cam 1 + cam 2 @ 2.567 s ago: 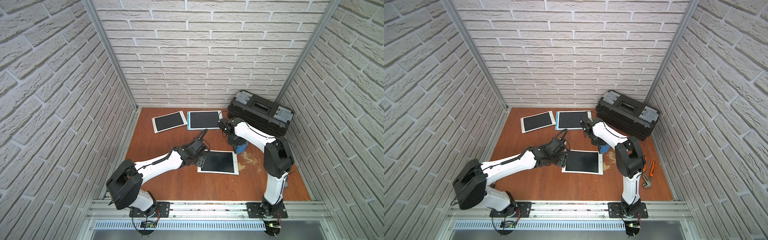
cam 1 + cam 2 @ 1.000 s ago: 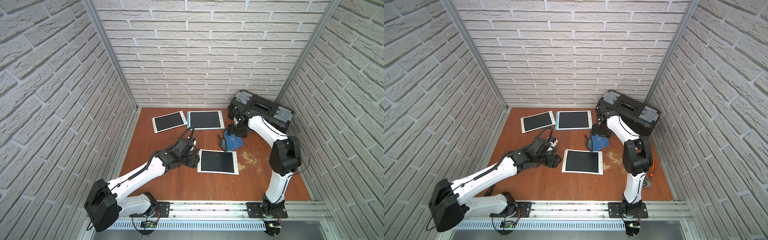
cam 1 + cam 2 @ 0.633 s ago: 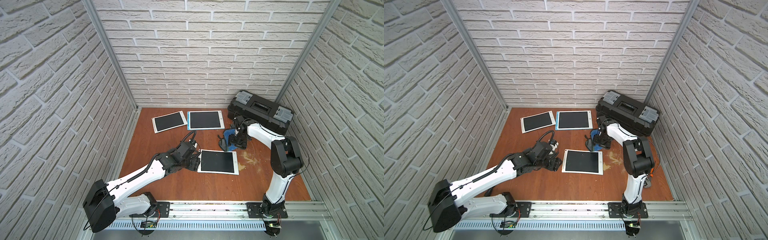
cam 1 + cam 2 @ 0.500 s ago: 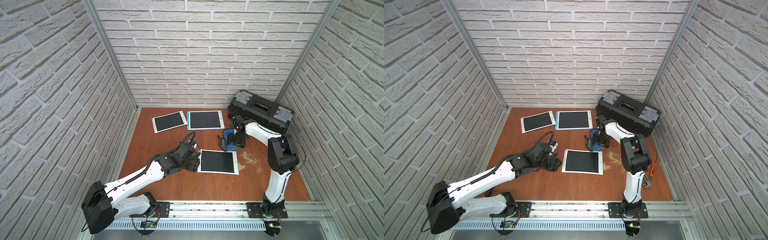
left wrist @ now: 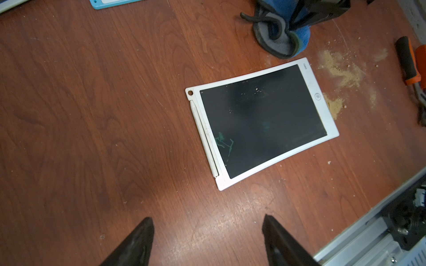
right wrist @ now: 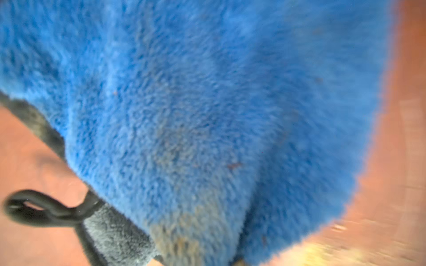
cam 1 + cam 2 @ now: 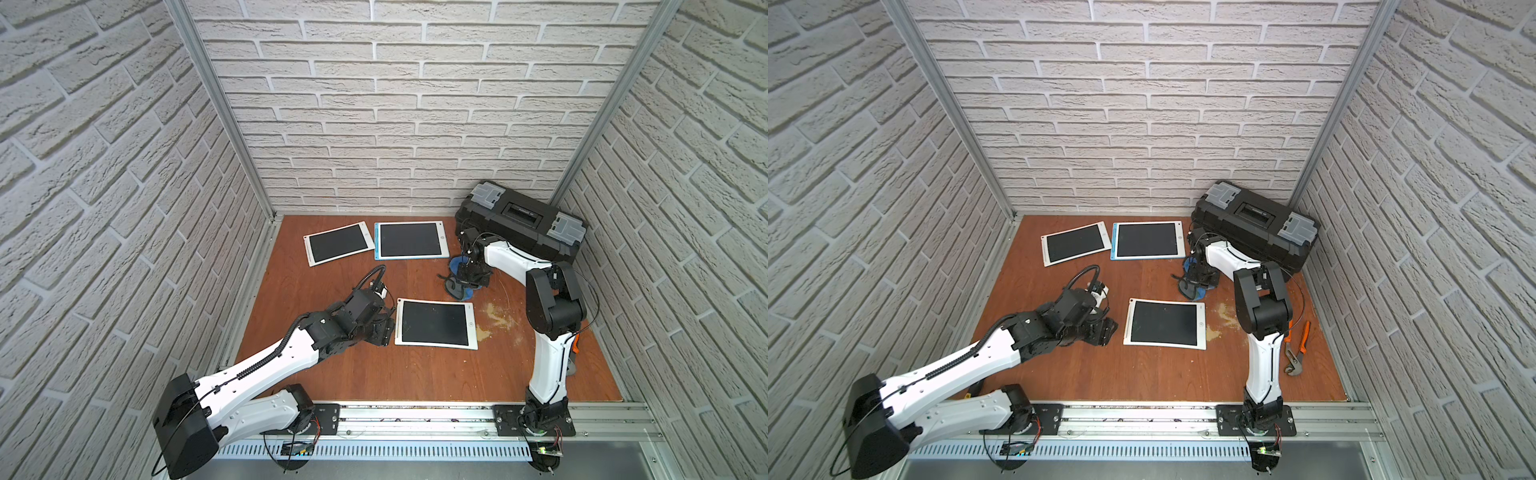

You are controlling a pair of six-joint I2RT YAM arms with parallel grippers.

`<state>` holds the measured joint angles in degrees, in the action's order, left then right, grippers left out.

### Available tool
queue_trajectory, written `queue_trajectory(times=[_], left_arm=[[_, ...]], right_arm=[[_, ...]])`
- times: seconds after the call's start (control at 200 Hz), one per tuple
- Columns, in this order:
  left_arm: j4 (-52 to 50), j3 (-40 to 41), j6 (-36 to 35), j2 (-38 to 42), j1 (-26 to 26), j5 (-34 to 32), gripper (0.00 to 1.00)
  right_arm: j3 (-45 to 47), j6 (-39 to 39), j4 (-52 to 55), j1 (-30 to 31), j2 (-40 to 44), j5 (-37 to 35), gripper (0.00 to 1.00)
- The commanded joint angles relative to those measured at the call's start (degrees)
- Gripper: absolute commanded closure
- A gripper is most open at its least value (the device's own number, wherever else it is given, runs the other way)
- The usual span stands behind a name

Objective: Wipe the drawing tablet
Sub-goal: Pick up the cleaning item at the center of the board, then place the cleaning item at the center of the board.

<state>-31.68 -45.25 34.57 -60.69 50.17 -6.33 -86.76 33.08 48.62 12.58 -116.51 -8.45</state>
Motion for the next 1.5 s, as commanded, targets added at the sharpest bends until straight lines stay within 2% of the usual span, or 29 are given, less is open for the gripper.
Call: queue_trajectory(times=[0.0,0.195,0.265,0.33,0.645,0.92,1.155,1.275,1.305,1.495], left_arm=[[0.5,0.4,0.2,0.6,0.2,-1.0,0.24],[0.3,-0.5,-0.8,0.2,0.2,-0.9,0.24],[0.1,-0.7,-0.8,0.2,0.2,-0.9,0.24],[0.0,-0.7,-0.7,0.6,0.2,-0.9,0.24],[-3.1,0.2,-0.1,4.1,0.2,-2.1,0.24],[-3.6,0.0,0.3,4.3,0.3,-2.3,0.24],[-4.2,0.2,0.2,4.7,0.3,-2.7,0.23],[-3.5,0.1,0.2,4.0,0.3,-2.5,0.24],[-3.3,0.0,0.2,3.8,0.2,-2.4,0.23],[-2.6,0.0,0.5,3.4,0.3,-2.0,0.24]], right_arm=[[-3.8,-1.8,6.2,0.5,6.4,-15.8,0.97],[-10.9,-3.8,13.2,5.0,6.7,-30.4,0.97],[-14.7,-4.5,16.0,7.4,3.9,-35.1,0.97],[-19.1,-4.2,19.3,8.6,-0.9,-36.7,0.97],[-28.5,-3.1,20.0,8.5,-13.2,-33.0,0.97],[-36.1,-5.7,17.3,6.0,-19.1,-29.9,0.97],[-40.1,-7.8,14.4,0.9,-23.3,-17.7,0.82],[-42.5,-8.9,14.9,-0.1,-25.2,-15.4,0.76],[-42.9,-9.1,15.1,-0.1,-25.6,-15.4,0.68],[-43.8,-9.9,15.1,-1.5,-27.2,-11.8,0.67]])
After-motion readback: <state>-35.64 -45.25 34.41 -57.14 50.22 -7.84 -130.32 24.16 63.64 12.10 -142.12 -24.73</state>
